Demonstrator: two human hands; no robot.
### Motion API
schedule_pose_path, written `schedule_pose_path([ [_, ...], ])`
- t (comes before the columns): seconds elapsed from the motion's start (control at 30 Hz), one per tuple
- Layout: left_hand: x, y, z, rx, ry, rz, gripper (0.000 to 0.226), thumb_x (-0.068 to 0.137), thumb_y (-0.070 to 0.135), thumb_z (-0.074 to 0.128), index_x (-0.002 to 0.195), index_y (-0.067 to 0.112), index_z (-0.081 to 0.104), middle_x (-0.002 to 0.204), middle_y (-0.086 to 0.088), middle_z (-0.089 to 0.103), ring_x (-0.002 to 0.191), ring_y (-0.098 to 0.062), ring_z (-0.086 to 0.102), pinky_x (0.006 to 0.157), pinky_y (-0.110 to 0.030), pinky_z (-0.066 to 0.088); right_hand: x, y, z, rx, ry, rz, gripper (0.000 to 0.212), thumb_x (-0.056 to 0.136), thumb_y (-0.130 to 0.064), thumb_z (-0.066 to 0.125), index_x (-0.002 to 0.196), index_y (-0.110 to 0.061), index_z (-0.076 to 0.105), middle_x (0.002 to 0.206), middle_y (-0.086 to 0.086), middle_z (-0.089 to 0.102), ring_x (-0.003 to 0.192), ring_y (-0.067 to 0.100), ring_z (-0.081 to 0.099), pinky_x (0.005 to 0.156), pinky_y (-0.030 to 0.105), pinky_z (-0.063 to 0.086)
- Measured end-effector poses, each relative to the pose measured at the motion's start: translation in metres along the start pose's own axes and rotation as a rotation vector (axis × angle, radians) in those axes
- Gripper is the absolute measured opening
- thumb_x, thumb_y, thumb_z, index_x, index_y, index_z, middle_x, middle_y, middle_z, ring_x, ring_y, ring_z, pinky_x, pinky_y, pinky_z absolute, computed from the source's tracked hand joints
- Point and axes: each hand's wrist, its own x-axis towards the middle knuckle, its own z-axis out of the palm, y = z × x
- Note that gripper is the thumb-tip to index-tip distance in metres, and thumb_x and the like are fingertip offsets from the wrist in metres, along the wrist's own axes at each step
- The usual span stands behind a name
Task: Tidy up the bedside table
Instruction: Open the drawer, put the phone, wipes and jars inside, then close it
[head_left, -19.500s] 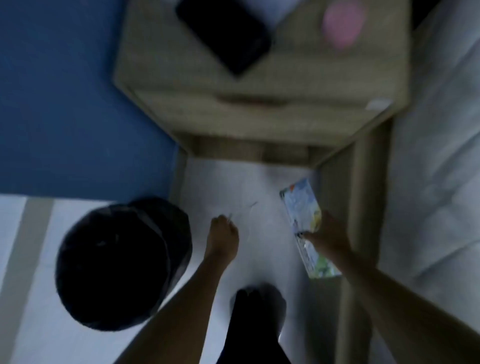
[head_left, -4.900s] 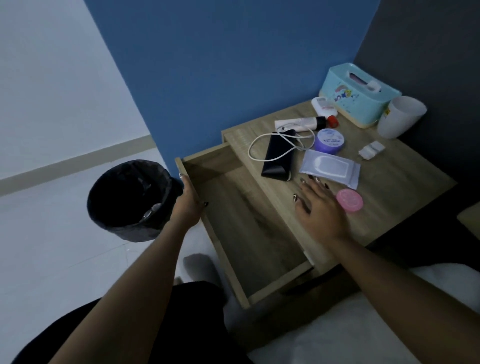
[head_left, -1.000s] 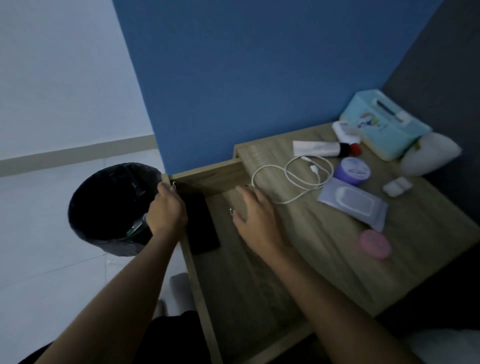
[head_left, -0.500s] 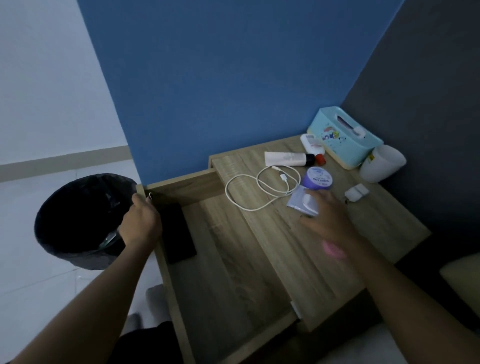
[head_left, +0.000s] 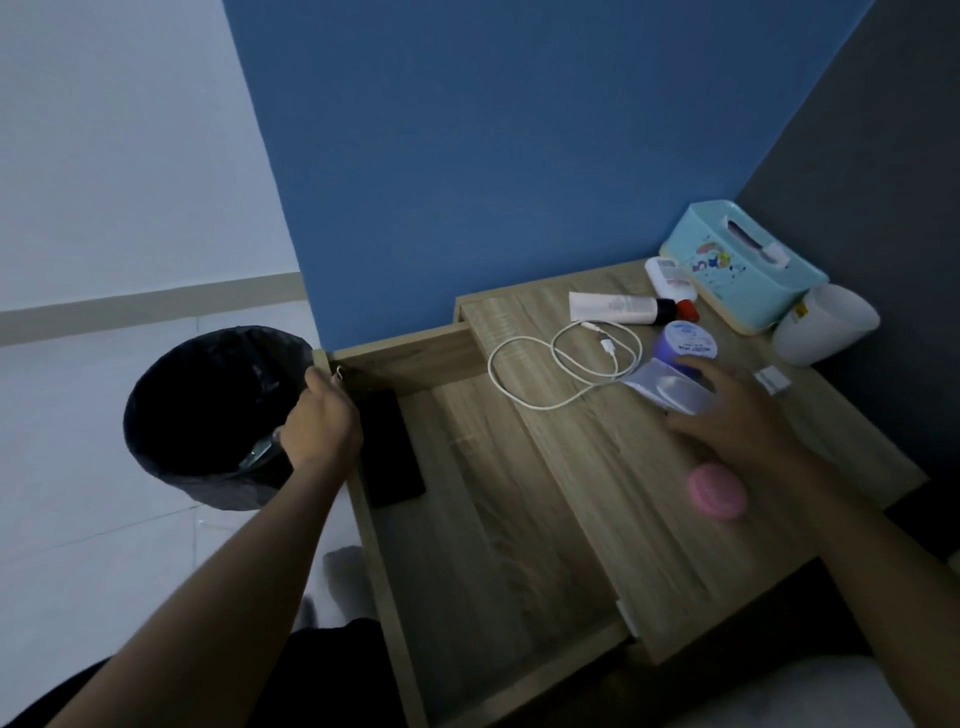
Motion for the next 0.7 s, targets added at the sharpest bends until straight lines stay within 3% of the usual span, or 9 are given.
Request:
schedule_pose_path([
  [0.13, 0.000, 0.000, -0.001, -0.014, -0.002, -0.001, 0.037, 0.100, 0.038, 0.020, 0.103, 0.007, 0.040, 0.105, -0.026, 0.063, 0.092, -0.047, 0.061, 0.084, -0.056, 0.047, -0.016, -0.035, -0.023, 0.182, 0.083, -0.035, 0.065, 0.082, -0.027, 0.072, 0.139, -0.017, 0.042, 0.122, 0.007, 0.056, 0.102, 0.023, 0.053, 0.079, 0.028, 0.039],
  [0.23, 0.000, 0.001, -0.002, -0.022, -0.009, 0.000, 0.036, 0.101, 0.036, 0.021, 0.105, 0.006, 0.040, 0.107, -0.026, 0.063, 0.093, -0.046, 0.061, 0.082, -0.053, 0.048, -0.040, -0.080, -0.027, 0.344, 0.205, -0.164, 0.055, 0.086, -0.026, 0.066, 0.138, -0.029, 0.046, 0.116, -0.002, 0.053, 0.083, 0.008, 0.055, 0.057, 0.009, 0.039],
  [0.3, 0.000, 0.002, -0.003, -0.027, -0.018, 0.003, 0.036, 0.101, 0.035, 0.021, 0.107, 0.005, 0.041, 0.108, -0.026, 0.063, 0.093, -0.046, 0.061, 0.081, -0.052, 0.048, -0.049, -0.113, -0.010, 0.412, 0.197, -0.228, 0.059, 0.082, -0.031, 0.068, 0.138, -0.036, 0.046, 0.117, -0.003, 0.054, 0.079, -0.001, 0.056, 0.051, 0.007, 0.043],
  [0.33, 0.000, 0.001, -0.003, -0.029, -0.023, 0.001, 0.036, 0.101, 0.035, 0.021, 0.108, 0.005, 0.041, 0.108, -0.026, 0.063, 0.094, -0.046, 0.061, 0.081, -0.051, 0.048, -0.051, -0.129, 0.004, 0.437, 0.171, -0.251, 0.063, 0.079, -0.038, 0.069, 0.137, -0.040, 0.045, 0.118, -0.003, 0.053, 0.081, 0.001, 0.058, 0.054, 0.009, 0.048],
  [0.43, 0.001, 0.001, -0.003, -0.035, -0.033, -0.011, 0.036, 0.101, 0.034, 0.020, 0.111, 0.005, 0.041, 0.111, -0.026, 0.063, 0.096, -0.046, 0.061, 0.082, -0.051, 0.047, -0.050, -0.172, 0.055, 0.403, 0.119, -0.221, 0.070, 0.068, -0.061, 0.062, 0.133, -0.046, 0.045, 0.114, 0.003, 0.057, 0.094, 0.021, 0.063, 0.076, 0.036, 0.057],
  [0.5, 0.000, 0.003, -0.004, -0.041, -0.041, -0.032, 0.037, 0.101, 0.033, 0.020, 0.113, 0.005, 0.041, 0.113, -0.027, 0.062, 0.100, -0.047, 0.060, 0.084, -0.051, 0.045, -0.050, -0.195, 0.089, 0.371, 0.111, -0.223, 0.069, 0.067, -0.062, 0.059, 0.131, -0.039, 0.050, 0.111, 0.007, 0.062, 0.101, 0.025, 0.062, 0.084, 0.037, 0.053],
  [0.57, 0.001, 0.004, -0.003, -0.042, -0.035, -0.036, 0.038, 0.101, 0.033, 0.020, 0.114, 0.005, 0.041, 0.112, -0.026, 0.063, 0.100, -0.046, 0.060, 0.085, -0.052, 0.047, -0.049, -0.212, 0.119, 0.325, 0.101, -0.261, 0.067, 0.071, -0.060, 0.059, 0.131, -0.032, 0.052, 0.111, 0.010, 0.064, 0.104, 0.026, 0.061, 0.082, 0.035, 0.052],
  [0.7, 0.004, 0.001, 0.002, -0.031, -0.006, -0.023, 0.034, 0.100, 0.031, 0.022, 0.112, 0.006, 0.041, 0.106, -0.023, 0.065, 0.094, -0.043, 0.063, 0.080, -0.052, 0.050, -0.031, -0.221, 0.171, 0.237, -0.004, -0.177, 0.068, 0.080, -0.054, 0.060, 0.140, -0.029, 0.042, 0.130, 0.016, 0.051, 0.120, 0.032, 0.048, 0.088, 0.037, 0.044],
])
